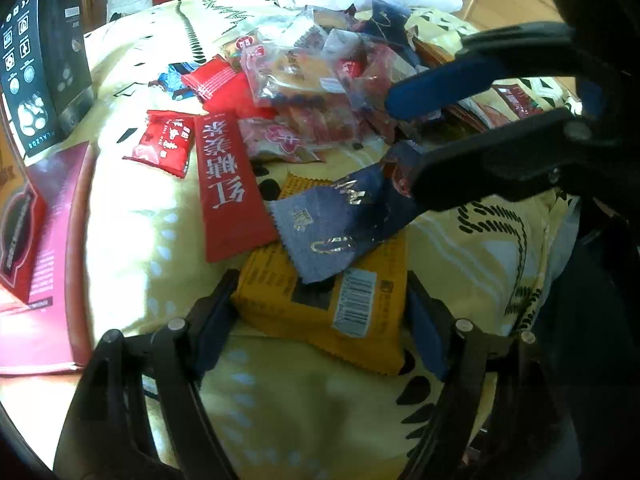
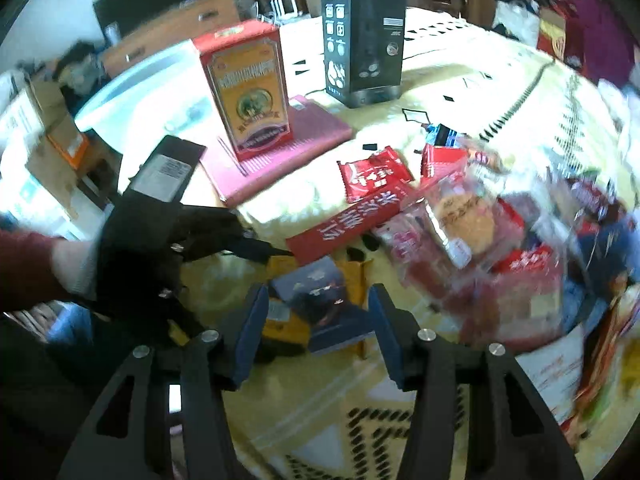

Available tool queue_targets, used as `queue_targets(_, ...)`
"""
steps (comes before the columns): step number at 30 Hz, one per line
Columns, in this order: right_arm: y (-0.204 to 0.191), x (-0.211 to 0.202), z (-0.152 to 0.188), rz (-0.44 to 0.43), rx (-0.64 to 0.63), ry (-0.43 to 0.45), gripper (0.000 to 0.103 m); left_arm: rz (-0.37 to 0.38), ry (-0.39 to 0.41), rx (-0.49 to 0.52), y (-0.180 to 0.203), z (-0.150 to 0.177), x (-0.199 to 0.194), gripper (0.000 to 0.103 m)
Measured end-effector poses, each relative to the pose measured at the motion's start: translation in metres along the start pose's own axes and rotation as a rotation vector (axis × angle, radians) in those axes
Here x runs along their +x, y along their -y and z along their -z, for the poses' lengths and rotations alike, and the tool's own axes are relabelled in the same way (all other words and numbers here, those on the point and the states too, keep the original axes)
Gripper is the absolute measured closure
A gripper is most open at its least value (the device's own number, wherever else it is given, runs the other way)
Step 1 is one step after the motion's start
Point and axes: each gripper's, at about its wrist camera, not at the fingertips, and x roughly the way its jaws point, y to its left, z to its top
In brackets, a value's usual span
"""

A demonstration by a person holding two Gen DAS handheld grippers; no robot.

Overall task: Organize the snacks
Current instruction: 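Grasp the orange biscuit packet with the left tool while the right tool grasps a blue wrapper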

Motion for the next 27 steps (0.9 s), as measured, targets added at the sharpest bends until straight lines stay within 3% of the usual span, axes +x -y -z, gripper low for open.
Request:
queue_targets(2,0.003,0.008,-0.002,-0.062,0.011,-0.027,0.045,0.001,0.0,0.006,-0.001,0.0,0.001,0.024)
queue_targets(3,0.003,0.016,0.0,-0.061,0.001,-0.046,0.04,0.002,0.0,0.007,-0.001,0.0,0.001,0.024)
queue_targets(7,0.009,0.049,0.008,-0.045,-0.009,-0.124,0.041,-0.002,-0.004,0.009,-0.002,-0.001,0.003,0.024)
queue_targets(8,0.011,0.049,0.011,-0.051,0.011,-0.114,0.042,-0.005,-0.003,0.009,-0.001,-0.001,0.003,0.024)
queue_targets(9,0.014,0.045,0.013,-0.038,0.033,-0.085,0.052,-0.004,-0.003,0.006,-0.001,-0.001,0.002,0.024)
queue_targets(13,0.028,0.015,0.027,0.01,0.148,0.038,0.052,-0.005,-0.003,-0.007,0.0,-0.006,0.004,0.017)
queue_targets(18,0.057,-0.021,0.069,0.043,0.414,0.159,0.052,-0.05,0.003,0.029,0.015,-0.014,0.014,0.009)
queue_targets(21,0.071,-0.021,0.091,0.049,0.53,0.172,0.052,-0.07,0.0,0.014,0.015,-0.018,0.019,0.018)
queue_targets(27,0.073,-0.014,0.111,0.068,0.561,0.147,0.052,-0.105,0.02,0.008,0.023,-0.015,0.006,0.024)
